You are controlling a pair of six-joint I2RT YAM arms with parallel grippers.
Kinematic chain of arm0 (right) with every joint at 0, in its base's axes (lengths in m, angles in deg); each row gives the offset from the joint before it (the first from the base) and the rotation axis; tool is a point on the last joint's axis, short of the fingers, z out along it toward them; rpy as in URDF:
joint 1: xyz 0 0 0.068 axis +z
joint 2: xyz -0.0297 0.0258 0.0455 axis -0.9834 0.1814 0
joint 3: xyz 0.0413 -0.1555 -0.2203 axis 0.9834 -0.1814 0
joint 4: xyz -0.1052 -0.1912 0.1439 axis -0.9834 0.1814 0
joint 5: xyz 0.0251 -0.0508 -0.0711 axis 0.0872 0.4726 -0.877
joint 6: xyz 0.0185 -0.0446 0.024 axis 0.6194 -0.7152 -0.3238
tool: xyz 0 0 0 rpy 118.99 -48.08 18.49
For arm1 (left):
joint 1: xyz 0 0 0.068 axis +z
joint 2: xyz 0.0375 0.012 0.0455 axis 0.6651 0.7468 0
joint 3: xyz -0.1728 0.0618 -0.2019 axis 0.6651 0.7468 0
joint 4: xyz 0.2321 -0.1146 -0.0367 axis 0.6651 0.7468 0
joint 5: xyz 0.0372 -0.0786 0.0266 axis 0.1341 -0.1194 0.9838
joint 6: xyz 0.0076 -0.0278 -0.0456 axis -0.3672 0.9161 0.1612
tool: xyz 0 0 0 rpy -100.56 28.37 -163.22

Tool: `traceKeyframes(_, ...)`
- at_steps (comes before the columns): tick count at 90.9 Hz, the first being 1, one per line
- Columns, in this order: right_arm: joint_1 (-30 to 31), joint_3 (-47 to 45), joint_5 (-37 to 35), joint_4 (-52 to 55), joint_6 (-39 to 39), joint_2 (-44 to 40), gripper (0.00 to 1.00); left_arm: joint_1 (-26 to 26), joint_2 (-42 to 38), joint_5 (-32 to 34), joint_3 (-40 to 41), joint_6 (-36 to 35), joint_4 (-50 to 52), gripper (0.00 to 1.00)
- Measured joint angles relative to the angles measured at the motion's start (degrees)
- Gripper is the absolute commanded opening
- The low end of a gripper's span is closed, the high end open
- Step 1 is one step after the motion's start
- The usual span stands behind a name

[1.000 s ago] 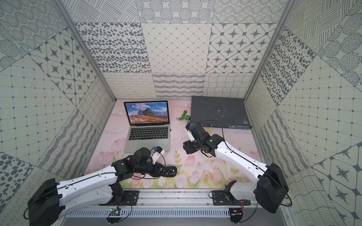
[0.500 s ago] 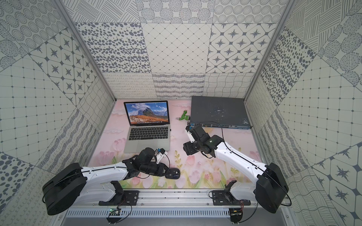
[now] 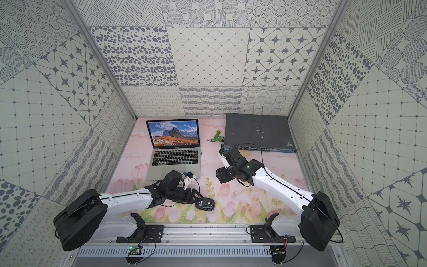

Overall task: Remove the wireless mouse receiver from the laptop
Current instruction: Place the mouse at the center of the board, then take out the USB plug from the USB port.

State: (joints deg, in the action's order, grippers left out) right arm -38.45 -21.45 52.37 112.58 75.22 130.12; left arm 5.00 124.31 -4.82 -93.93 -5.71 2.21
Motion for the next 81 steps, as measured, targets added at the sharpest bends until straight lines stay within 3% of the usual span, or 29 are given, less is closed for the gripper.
traceKeyframes(11, -0.1, 0.1, 0.8, -0.4, -0.5, 0.0, 0.74, 0.9, -3.2, 1.7, -1.4, -1.3, 3.6, 0.7)
traceKeyframes(34, -0.1, 0.2, 6.0, -6.5, -7.8, 1.3, 0.77, 4.1, -11.5, 10.5, -4.3, -3.3, 14.7, 0.69)
traceKeyframes(51, -0.3, 3.5, 13.4, -11.6, -23.4, 8.5, 0.75, 6.0, -15.0, 16.8, -5.2, -4.0, 20.8, 0.67)
traceKeyframes(81, -4.8, 22.3, 18.9, -9.2, -54.1, 32.5, 0.7, 10.6, -18.5, 21.7, -4.1, -4.3, 25.8, 0.65)
